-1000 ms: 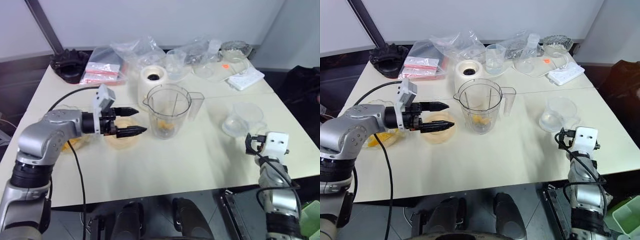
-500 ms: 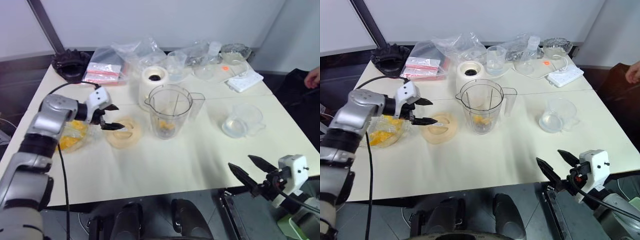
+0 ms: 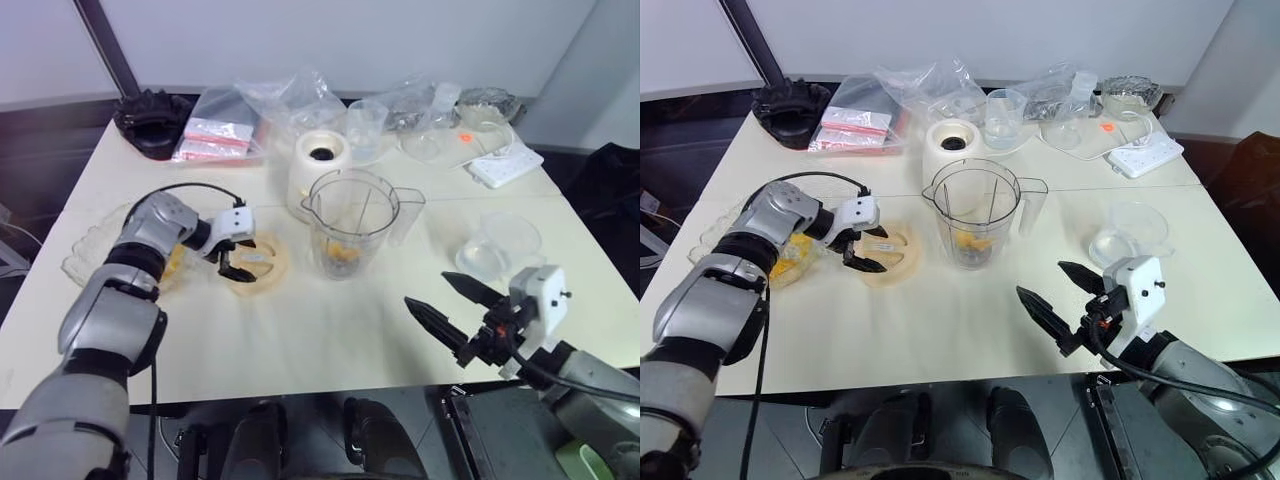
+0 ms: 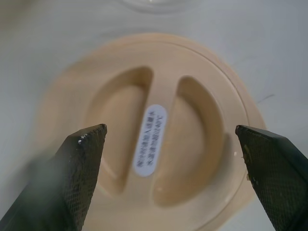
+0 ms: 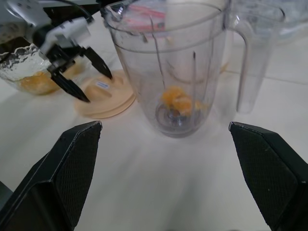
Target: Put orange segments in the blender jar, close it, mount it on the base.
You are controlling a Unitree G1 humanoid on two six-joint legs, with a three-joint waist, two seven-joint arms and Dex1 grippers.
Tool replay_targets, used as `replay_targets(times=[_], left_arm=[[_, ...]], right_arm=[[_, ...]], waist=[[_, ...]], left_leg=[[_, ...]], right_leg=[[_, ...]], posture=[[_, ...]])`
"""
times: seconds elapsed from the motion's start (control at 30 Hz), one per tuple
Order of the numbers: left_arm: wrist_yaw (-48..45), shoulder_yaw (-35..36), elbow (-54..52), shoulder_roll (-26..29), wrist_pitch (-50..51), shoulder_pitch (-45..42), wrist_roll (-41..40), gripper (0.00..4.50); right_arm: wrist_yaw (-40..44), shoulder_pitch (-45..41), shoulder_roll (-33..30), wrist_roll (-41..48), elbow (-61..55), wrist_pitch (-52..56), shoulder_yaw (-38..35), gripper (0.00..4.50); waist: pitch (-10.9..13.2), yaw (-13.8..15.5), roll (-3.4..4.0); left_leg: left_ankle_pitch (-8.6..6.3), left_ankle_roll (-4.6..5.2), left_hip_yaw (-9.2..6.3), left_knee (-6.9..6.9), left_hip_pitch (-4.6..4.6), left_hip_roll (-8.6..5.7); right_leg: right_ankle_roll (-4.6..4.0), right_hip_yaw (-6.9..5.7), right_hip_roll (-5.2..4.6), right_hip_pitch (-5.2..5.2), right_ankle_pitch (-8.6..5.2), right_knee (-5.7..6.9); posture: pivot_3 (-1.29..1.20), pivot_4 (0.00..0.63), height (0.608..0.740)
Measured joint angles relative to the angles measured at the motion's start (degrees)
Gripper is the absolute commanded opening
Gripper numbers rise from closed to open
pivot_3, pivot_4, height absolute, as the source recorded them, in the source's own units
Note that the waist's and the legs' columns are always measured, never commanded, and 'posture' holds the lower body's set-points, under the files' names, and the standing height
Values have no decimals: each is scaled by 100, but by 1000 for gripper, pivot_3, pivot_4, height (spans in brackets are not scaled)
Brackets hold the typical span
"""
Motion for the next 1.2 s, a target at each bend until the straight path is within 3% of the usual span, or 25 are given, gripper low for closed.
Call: replay_targets(times=[0.3,0.4,0.63,0.67,0.97,1.2], left_arm=[[183,-14,228,-236,-203,-161,456,4500],[36,-26,326,-294,-186,-159,551,3635],[429,7,390,-326,-189,-146,771,430],[437,17,396,-335,-199,-146,776,228],[138,465,379,-389,-108,-416,539,228],[-1077,1122,-241,147,267,-2525,-89,228]], right_arm=[[-66,-229,-855,343,-36,338,-206,4451],[21,-176,-1233,431,-34,488,-578,4500],[392,-173,-1710,596,-77,598,-884,4500],[436,-175,-1731,588,-73,599,-887,4500],[633,-346,-1699,239,162,562,-719,4500],[753,-479,-1541,-32,335,496,-576,4500]], waist=[[-16,103,-8],[-28,99,-5],[-64,71,-9],[-65,76,-8],[-44,122,-44],[-36,102,-57]], left_leg=[[0,0,-3,6,50,7],[0,1,-1,6,50,6],[-1,2,-2,5,53,10],[-3,6,-2,5,52,9],[-4,8,-11,9,28,7],[-23,40,-7,14,-50,-3]], right_leg=[[1,-6,0,49,6,-3],[0,-5,-1,49,7,-4],[0,-8,1,54,7,-8],[1,-8,-1,54,6,-11],[-1,-15,1,40,7,-15],[28,-10,2,-26,14,-21]], posture=[[0,150,740],[0,150,740],[0,150,740],[0,150,740],[0,150,740],[0,150,740]])
